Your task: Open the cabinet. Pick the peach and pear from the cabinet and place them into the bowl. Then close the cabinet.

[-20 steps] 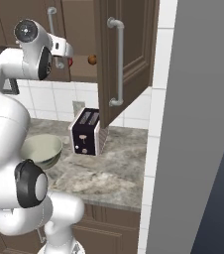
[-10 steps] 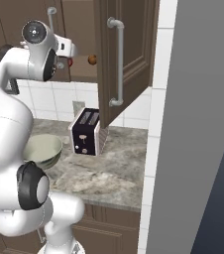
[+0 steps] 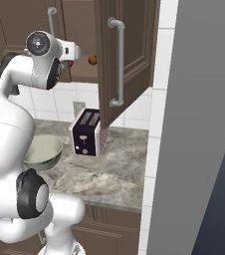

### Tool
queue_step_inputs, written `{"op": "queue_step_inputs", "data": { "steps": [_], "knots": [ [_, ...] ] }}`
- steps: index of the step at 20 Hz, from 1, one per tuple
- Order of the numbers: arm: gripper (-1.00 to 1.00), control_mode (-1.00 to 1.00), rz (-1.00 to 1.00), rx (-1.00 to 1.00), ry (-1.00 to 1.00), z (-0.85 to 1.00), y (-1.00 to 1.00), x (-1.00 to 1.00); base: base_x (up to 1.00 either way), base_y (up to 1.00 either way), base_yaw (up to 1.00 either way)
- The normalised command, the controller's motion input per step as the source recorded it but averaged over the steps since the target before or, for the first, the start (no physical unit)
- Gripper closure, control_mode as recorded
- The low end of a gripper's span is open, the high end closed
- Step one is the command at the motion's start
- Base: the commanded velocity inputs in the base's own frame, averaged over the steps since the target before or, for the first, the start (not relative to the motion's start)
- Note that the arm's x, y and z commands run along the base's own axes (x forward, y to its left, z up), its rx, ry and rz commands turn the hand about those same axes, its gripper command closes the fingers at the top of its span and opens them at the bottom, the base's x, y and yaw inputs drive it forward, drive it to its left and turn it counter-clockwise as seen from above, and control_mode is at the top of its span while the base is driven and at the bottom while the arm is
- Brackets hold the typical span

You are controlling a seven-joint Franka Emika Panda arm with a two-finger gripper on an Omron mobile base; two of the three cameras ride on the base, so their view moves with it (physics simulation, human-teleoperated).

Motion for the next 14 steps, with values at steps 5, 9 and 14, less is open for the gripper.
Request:
{"op": "queue_step_inputs", "data": {
  "steps": [5,9,14],
  "knots": [
    [1.00,-1.00,0.00,-0.09,0.00,-0.03,-0.21,0.02,0.00,0.00,0.00],
    [1.00,-1.00,-0.02,-0.08,0.00,-0.04,0.00,0.00,0.00,0.00,0.00],
    [1.00,-1.00,-0.14,-0.04,0.00,-0.01,0.00,-0.08,0.00,0.00,0.00]
  ]
}}
